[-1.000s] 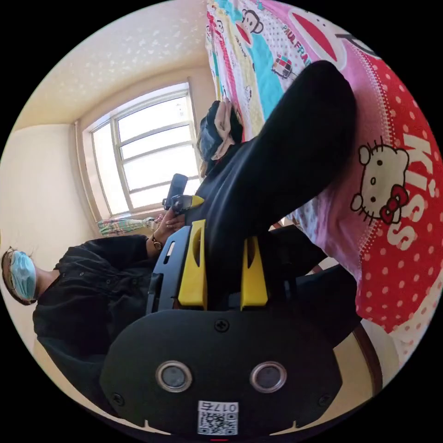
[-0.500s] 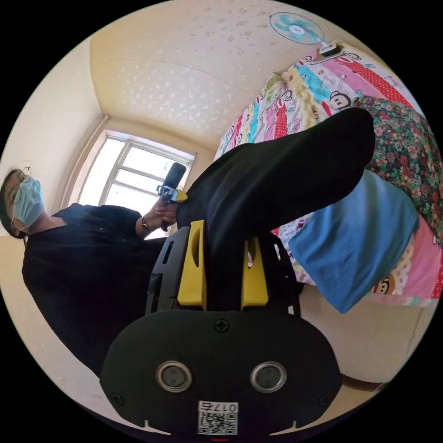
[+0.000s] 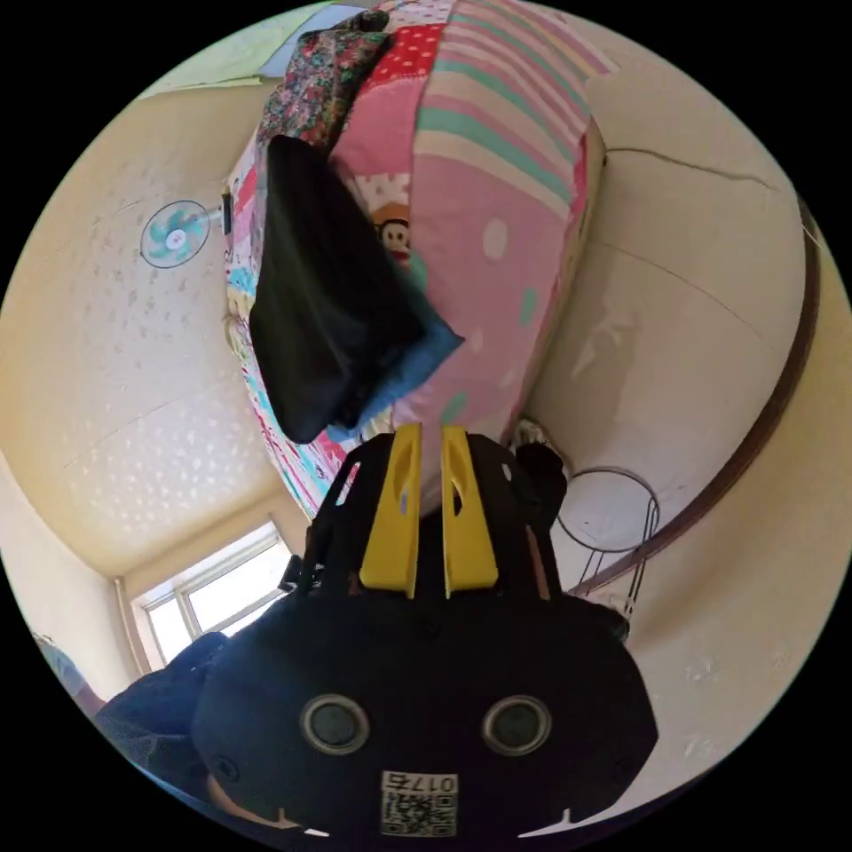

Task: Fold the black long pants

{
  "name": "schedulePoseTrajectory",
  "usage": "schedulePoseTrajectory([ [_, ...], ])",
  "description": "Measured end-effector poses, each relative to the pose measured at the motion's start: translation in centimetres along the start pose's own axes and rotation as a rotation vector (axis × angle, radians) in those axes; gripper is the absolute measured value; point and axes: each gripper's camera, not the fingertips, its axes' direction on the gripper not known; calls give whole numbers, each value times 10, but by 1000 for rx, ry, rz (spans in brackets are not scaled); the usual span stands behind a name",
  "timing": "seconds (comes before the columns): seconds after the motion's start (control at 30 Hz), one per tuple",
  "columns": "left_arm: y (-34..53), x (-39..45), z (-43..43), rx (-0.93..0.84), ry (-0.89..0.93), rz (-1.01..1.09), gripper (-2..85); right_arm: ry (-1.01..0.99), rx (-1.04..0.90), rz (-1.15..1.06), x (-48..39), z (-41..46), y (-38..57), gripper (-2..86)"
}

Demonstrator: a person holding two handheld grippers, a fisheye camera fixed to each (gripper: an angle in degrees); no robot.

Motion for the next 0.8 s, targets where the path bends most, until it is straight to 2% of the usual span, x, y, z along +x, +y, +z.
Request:
schedulePoseTrajectory([
  [0.1,53,-89,-29,119,87,-166,-9,171,-213,340,73,46,70,19],
  [0.13,73,-117,-33,161,143,-207,-9,246,-358,472,98,68,103,15],
  [0.17,91,-140,-32,201,212,-224,-8,305,-473,537,112,88,132,12],
  [0.27,130,-182,-17,313,379,-216,-7,434,-574,654,123,120,169,8],
  [0.33,148,-206,-2,377,434,-209,-5,415,-601,659,114,145,167,6],
  [0.4,154,-236,15,367,433,-215,-4,370,-659,575,89,181,149,5],
  [0.5,169,-291,37,364,461,-271,3,383,-878,290,5,262,110,4],
  [0.57,189,-328,28,510,510,-256,25,538,-998,-63,-95,324,98,4],
  [0.6,194,-337,22,558,525,-249,33,591,-1004,-157,-122,336,100,4],
  [0.67,220,-364,-14,774,560,-167,62,784,-932,-512,-222,373,130,4],
  [0.8,273,-390,-87,1096,539,-56,81,877,-644,-911,-329,389,223,4],
])
